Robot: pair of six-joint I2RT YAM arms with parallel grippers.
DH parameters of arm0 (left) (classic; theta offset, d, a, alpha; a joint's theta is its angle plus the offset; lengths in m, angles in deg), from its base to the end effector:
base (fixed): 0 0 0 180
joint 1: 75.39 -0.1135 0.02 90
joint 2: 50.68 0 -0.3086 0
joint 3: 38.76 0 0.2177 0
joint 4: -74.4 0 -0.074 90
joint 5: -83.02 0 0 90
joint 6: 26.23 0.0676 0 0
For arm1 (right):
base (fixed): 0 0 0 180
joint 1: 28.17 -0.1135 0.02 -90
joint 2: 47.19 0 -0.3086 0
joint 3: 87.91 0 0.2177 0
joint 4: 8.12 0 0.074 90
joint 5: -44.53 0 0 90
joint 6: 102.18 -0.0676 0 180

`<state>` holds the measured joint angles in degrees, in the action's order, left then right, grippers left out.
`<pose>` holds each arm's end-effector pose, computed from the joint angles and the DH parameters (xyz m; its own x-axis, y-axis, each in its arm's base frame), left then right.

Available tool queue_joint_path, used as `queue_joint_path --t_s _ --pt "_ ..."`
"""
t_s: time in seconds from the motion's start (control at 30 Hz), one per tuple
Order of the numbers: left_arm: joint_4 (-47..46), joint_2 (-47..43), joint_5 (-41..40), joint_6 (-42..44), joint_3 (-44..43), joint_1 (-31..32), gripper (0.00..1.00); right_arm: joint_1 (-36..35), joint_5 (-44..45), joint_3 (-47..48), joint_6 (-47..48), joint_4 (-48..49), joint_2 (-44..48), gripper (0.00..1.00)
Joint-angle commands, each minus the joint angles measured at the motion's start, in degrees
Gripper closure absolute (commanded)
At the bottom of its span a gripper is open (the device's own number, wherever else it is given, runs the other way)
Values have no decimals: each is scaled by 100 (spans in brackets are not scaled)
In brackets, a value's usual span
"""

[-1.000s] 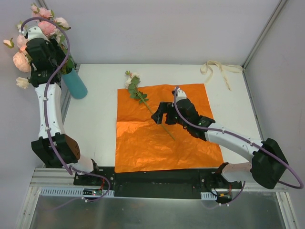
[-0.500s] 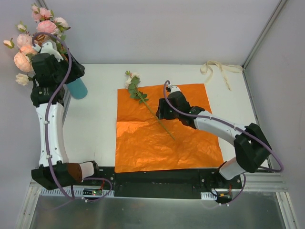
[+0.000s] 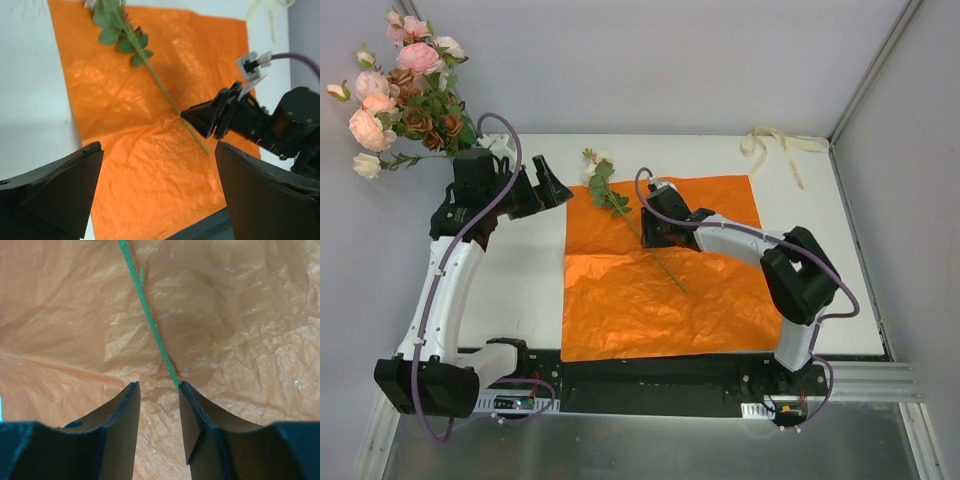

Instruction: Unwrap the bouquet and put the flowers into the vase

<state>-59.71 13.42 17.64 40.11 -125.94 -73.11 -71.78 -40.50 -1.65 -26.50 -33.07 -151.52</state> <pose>0.2091 -0.0365 0.4239 -0.5233 -0.3443 -0.7795 0.2291 0.8242 -0.5179 0.2985 0.2763 0.2485 -0.6373 -0.2667 -0.7230 -0.4992 0.8576 0.1236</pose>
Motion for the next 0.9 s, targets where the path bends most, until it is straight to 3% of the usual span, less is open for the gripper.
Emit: queue_joint_path --t_s 0.0,0.13,0.47,0.63,0.77,0.87 --pt "17 -397 -123 -34 621 18 1 -112 267 479 53 -212 -324 58" --pt "-62 -512 -598 -51 1114 70 1 -174 548 664 210 -344 -605 60" --pt "-159 -319 -634 90 1502 70 1 -261 847 770 958 -467 -948 68" --pt "-159 -275 -704 54 1458 70 1 -270 663 656 1230 -283 -922 80" --pt "-159 -205 -635 -7 1414 70 1 -261 610 577 1389 -151 -869 95" --pt "-159 -108 -371 -42 1335 70 1 -253 593 577 1556 -116 -782 100"
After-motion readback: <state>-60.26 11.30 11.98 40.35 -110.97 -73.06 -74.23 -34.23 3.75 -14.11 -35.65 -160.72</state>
